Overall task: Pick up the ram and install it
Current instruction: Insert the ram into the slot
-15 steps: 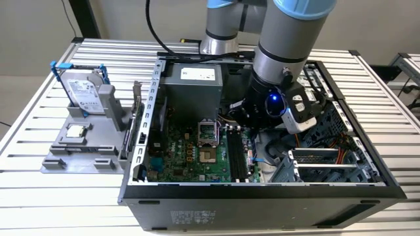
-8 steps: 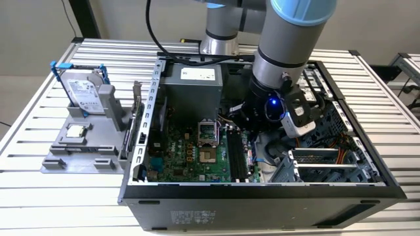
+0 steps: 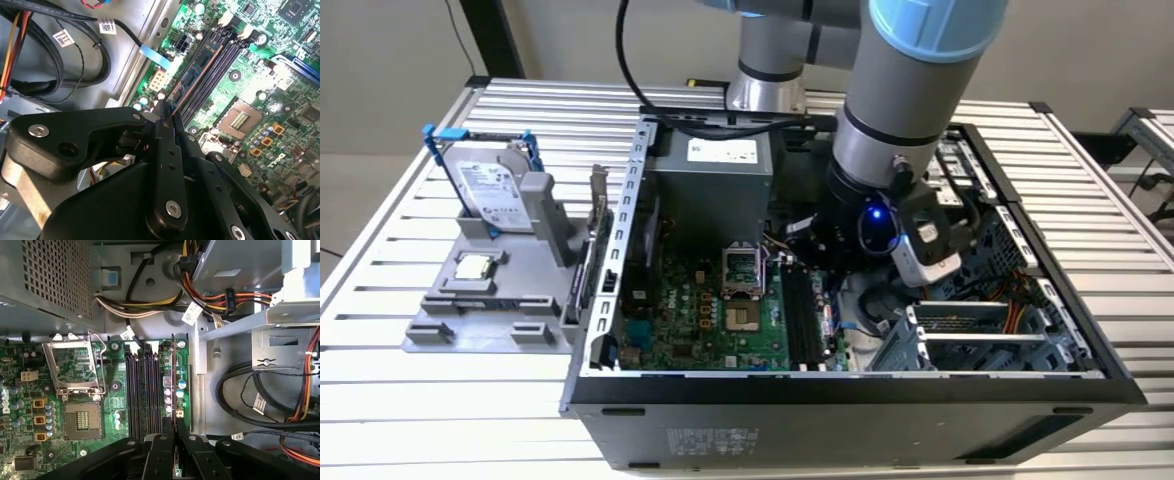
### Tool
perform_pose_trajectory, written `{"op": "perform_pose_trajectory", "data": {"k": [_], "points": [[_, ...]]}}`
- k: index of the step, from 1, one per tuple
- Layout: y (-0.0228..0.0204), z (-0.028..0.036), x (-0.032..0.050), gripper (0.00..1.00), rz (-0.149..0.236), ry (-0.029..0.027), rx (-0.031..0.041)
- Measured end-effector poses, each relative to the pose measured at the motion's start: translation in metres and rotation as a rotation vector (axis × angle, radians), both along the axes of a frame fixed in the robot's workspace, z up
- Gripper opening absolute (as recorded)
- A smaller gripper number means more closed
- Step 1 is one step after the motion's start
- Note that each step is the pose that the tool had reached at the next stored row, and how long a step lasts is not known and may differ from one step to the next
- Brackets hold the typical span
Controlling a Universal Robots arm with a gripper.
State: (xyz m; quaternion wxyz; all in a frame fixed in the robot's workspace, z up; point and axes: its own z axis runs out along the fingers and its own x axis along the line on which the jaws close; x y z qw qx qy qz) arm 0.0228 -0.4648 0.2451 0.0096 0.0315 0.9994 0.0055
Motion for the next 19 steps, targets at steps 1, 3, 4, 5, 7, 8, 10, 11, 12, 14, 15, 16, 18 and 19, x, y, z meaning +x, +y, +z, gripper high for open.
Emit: {"op": "perform_pose_trajectory", "data": {"k": [1,3,4,5,7,8,10,11,12,14,15,16,18,19], "points": [[-0.0003,-0.0007,-0.0002,0.0,0.001,0.0,-0.0001],[-0.0005,-0.0023,-0.0008,0.0,0.002,-0.0001,0.0003],[-0.0005,-0.003,-0.0012,0.0,0.002,-0.0001,0.0001],[-0.0005,-0.0039,-0.0013,0.0,0.002,-0.0001,0.0001],[-0.0005,-0.0063,-0.0015,0.0,0.002,0.0,0.0001],[-0.0006,-0.0073,-0.0017,0.0,0.002,-0.0001,0.0001],[-0.0007,-0.009,-0.0017,0.0,0.002,0.0,0.0001],[-0.0011,-0.0093,-0.0018,0.0,0.002,0.0,-0.0003],[-0.0017,-0.0096,-0.0019,0.0,0.002,0.0,0.0],[-0.0027,-0.0103,-0.0021,0.0,0.002,-0.0001,0.0001],[-0.0031,-0.011,-0.0022,0.0,0.003,-0.0002,0.0003],[-0.0033,-0.0115,-0.0024,0.0,0.003,-0.0001,0.0003],[-0.0039,-0.0127,-0.003,0.0,0.004,-0.0001,0.0001],[-0.0044,-0.0134,-0.0033,0.0,0.004,0.0,0.0]]}}
